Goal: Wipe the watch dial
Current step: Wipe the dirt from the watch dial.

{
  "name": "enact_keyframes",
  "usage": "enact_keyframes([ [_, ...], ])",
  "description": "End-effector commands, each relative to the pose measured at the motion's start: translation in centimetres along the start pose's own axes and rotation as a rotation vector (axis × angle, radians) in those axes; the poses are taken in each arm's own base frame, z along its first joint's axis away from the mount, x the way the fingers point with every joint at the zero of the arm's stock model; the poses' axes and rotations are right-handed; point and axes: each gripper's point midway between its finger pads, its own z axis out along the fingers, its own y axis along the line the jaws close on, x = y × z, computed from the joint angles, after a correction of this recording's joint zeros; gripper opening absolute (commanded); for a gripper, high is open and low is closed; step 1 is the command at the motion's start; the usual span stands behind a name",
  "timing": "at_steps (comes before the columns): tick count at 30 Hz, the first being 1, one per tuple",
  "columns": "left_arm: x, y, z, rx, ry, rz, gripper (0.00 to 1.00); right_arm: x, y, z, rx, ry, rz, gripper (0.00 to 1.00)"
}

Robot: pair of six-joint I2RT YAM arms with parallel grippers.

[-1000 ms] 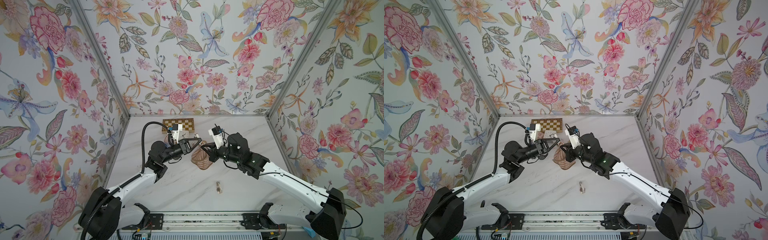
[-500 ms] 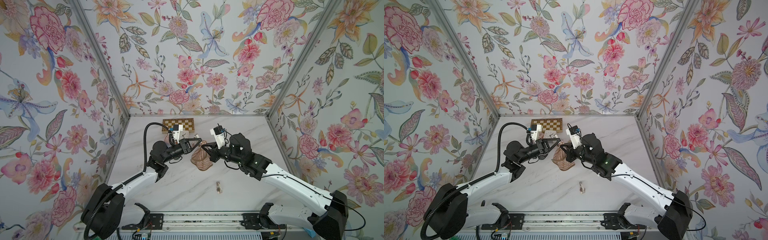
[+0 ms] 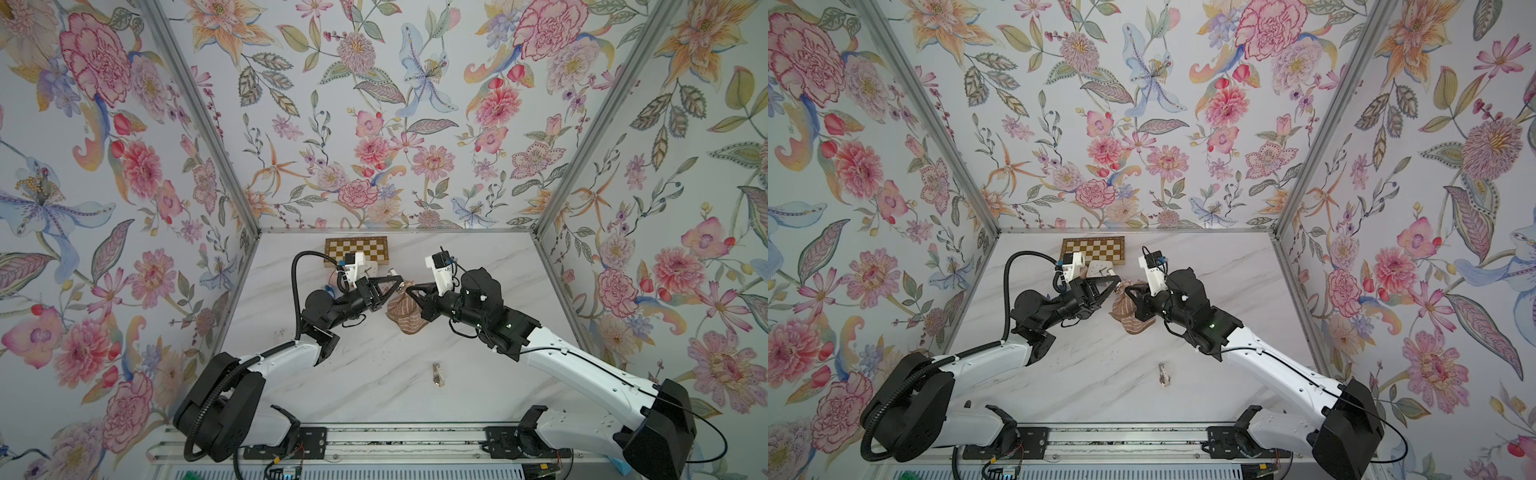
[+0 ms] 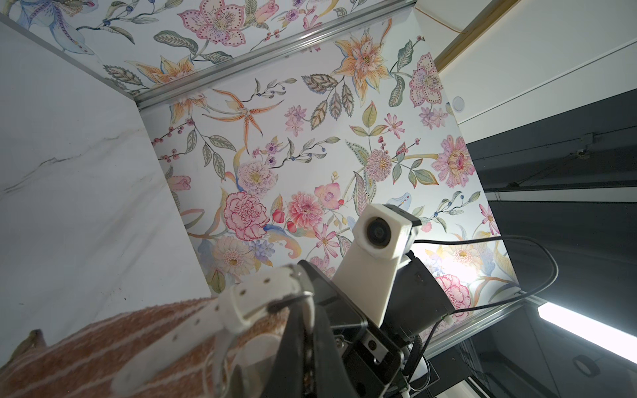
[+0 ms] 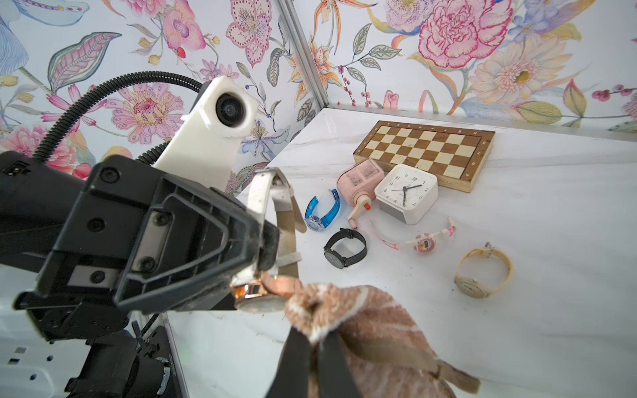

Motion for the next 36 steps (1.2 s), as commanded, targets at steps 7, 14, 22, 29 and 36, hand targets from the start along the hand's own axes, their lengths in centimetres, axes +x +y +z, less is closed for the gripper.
enact_keyframes([
  [7,-0.2,0.4,-0.4,-0.002,-0.031,0.000,0.00,-3.5,3.0,-0.9,-0.063,-0.094,-0.018,0.00],
  [14,-0.7,0.3,-0.8,0.011,-0.070,-0.028,0.00,-2.6,3.4,-0.3,-0.080,-0.087,0.007,0.00],
  [22,-0.7,-0.7,-1.0,0.056,-0.076,-0.049,0.00,-0.5,2.1,0.9,-0.052,-0.058,-0.005,0.00],
  [29,-0.5,-1.0,-1.1,0.060,-0.064,-0.049,0.00,-0.8,1.8,0.6,-0.043,-0.082,-0.040,0.00],
  [36,-0.3,-0.3,-1.3,0.042,-0.067,-0.052,0.00,-3.0,3.1,-0.5,-0.080,-0.131,-0.059,0.00],
])
